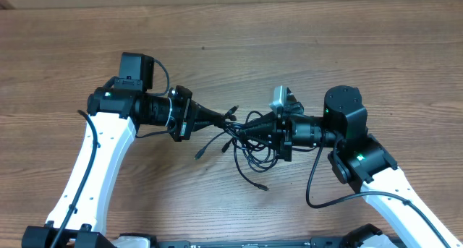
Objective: Untangle cables
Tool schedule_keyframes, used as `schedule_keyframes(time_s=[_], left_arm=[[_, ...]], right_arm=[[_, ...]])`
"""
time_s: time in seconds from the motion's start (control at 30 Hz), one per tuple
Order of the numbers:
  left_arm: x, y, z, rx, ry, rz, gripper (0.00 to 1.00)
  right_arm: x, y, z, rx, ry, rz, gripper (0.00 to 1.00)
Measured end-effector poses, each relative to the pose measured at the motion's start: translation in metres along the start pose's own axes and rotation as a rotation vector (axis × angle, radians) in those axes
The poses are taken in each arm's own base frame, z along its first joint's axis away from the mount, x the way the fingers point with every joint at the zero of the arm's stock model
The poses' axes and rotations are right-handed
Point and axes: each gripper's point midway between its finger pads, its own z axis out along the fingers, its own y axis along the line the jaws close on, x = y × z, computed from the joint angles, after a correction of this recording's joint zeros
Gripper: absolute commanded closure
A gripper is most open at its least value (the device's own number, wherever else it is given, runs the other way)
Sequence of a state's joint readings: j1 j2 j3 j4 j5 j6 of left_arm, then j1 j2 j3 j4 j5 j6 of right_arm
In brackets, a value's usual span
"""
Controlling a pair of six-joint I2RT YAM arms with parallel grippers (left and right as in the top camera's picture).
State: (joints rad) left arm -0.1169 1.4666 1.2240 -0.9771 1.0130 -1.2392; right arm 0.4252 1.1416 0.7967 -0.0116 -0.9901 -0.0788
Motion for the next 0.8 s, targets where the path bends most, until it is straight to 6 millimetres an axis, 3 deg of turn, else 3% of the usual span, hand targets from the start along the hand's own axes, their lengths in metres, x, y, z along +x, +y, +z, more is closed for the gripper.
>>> schedule_keyframes(time_s=[0.07,0.23,0.33,0.6,0.8], left_arm=[[-0.002,0.001,0.0,-0.004,-0.01,0.005,0.96],[-0.01,0.004,0.0,-0.024,-0.061,0.016,0.96],[-0.014,0.006,-0.001,-0.032,-0.084,0.02,0.96],[-0.018,0.008,-0.001,-0.045,-0.105,0.029,0.96],[-0.018,0.011,0.002,-0.063,-0.12,0.037,0.96]], right_arm=[[0.0,0.0,0.0,0.002,-0.001,-0.007,0.7],[-0.001,0.0,0.0,0.002,-0.002,0.004,0.35],[-0.001,0.0,0.0,0.002,-0.001,0.001,0.25],[0.001,-0.001,0.0,0.006,0.005,-0.027,0.17],[0.021,-0.016,-0.002,0.097,0.074,-0.018,0.18]])
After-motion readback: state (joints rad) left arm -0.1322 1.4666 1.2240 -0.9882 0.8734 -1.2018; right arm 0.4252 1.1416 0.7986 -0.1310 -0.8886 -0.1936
